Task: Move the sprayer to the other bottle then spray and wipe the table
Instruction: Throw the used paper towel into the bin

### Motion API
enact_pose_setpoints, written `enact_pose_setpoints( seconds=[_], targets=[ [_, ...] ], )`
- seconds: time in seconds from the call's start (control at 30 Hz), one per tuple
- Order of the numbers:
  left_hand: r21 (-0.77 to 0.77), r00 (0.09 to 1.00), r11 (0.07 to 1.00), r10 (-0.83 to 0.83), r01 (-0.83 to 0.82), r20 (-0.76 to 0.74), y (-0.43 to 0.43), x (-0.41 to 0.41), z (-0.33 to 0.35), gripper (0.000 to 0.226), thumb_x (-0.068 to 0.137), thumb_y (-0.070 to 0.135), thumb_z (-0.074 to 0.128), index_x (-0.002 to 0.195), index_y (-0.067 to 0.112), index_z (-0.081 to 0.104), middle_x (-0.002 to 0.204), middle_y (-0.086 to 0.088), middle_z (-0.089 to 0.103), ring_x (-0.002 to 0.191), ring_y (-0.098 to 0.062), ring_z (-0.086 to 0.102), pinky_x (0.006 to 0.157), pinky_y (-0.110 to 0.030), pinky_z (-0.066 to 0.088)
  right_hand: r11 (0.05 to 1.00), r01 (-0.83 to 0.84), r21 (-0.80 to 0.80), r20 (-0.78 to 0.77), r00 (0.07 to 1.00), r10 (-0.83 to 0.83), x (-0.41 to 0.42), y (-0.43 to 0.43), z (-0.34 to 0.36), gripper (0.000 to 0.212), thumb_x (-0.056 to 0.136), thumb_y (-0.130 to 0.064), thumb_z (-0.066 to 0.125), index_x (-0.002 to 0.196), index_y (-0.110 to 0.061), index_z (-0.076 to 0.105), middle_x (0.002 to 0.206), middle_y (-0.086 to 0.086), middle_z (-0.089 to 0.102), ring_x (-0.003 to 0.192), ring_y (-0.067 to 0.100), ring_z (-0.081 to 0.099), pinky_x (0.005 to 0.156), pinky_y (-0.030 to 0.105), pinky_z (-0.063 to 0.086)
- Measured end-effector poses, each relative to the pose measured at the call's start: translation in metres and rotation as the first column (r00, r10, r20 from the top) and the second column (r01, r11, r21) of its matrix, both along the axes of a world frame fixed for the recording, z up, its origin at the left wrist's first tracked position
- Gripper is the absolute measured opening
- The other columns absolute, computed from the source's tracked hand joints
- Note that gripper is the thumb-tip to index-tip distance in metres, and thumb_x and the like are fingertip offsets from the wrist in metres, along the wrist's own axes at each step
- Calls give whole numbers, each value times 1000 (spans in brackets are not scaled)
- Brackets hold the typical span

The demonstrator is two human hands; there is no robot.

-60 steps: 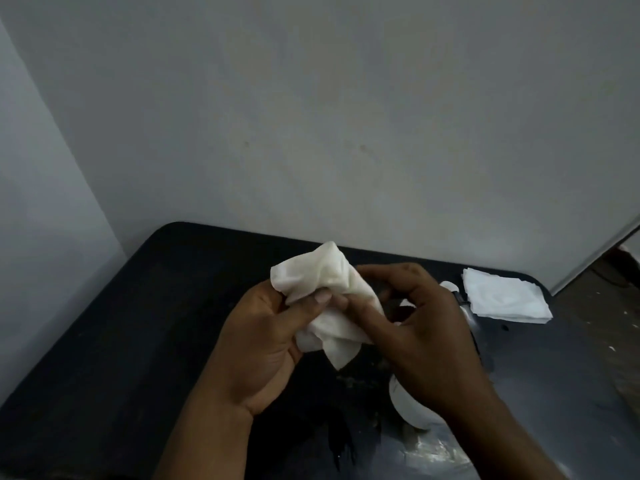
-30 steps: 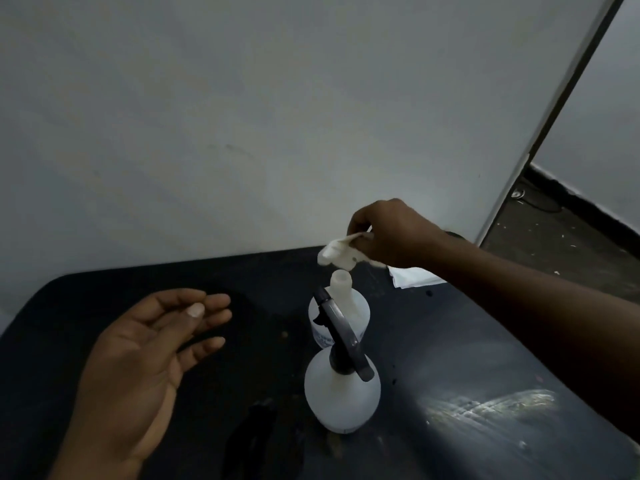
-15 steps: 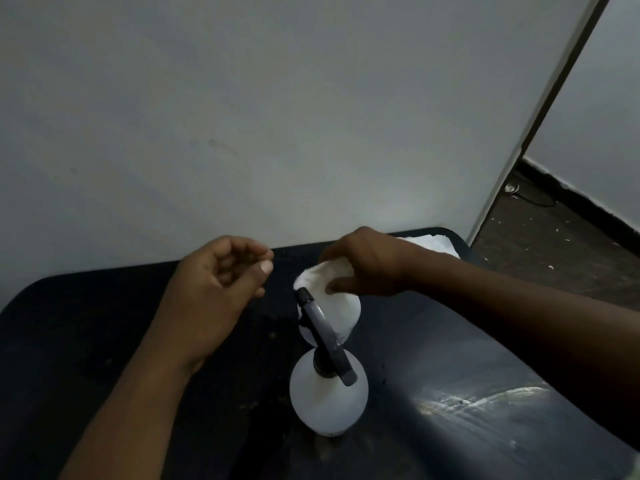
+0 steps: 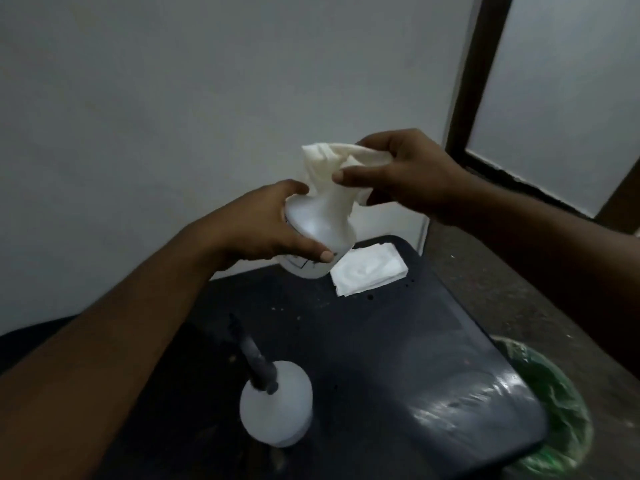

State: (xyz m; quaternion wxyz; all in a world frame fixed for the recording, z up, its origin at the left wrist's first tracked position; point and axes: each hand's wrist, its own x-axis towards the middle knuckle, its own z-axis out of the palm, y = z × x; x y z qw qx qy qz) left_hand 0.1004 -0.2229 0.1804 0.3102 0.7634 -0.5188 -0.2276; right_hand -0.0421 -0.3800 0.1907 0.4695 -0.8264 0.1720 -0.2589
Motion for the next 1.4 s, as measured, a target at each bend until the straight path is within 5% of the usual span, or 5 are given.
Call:
enact_pose_setpoints(
  seconds=[0.27, 0.43, 0.8, 1.1, 1.4],
  targets=[
    [26, 984, 986, -163, 165, -72, -77, -111, 20, 90, 46, 53, 85, 127, 37, 49, 114, 5, 63, 101, -19, 63, 74, -45, 61, 975, 15, 221, 88, 996, -35, -137, -43, 30, 22, 86, -17, 68, 107, -12, 67, 101, 5, 72, 87, 9, 73, 70, 22, 58],
    [-51, 937, 966, -257, 252, -237, -119, -189, -9, 55, 55, 44, 84, 104, 46, 59, 98, 9, 70, 83, -9, 71, 63, -36, 62, 905, 29, 425, 155, 982, -104, -233, -71, 8, 27, 89, -8, 61, 115, 0, 62, 112, 13, 68, 100, 19, 69, 82, 28, 59],
    [-176, 904, 984, -97, 24, -415, -173, -242, -82, 68, 59, 47, 79, 120, 30, 55, 103, 1, 69, 86, -18, 70, 54, -32, 59, 836, 94, 541, 185, 956, -227, -308, -116, -57, 37, 84, 18, 53, 116, 0, 62, 108, 13, 67, 94, 17, 68, 81, 24, 58],
    [-155, 857, 983, 0, -94, -515, -197, -230, -153, 61, 55, 41, 83, 111, 33, 60, 102, 2, 71, 90, -19, 71, 67, -43, 61, 611, 659, 439, -426, 751, -504, -307, -161, -201, 35, 87, -29, 70, 100, 3, 69, 90, 17, 70, 75, 25, 65, 62, 31, 52],
    [-178, 914, 981, -4, -75, -406, -190, -222, -198, 72, 49, 55, 81, 115, 42, 57, 104, 14, 68, 92, -6, 67, 80, -38, 58, 752, 619, 225, -679, 653, -335, -287, -160, -314, 15, 83, -15, 74, 72, -8, 68, 62, 5, 57, 51, 11, 50, 46, 21, 41]
  ],
)
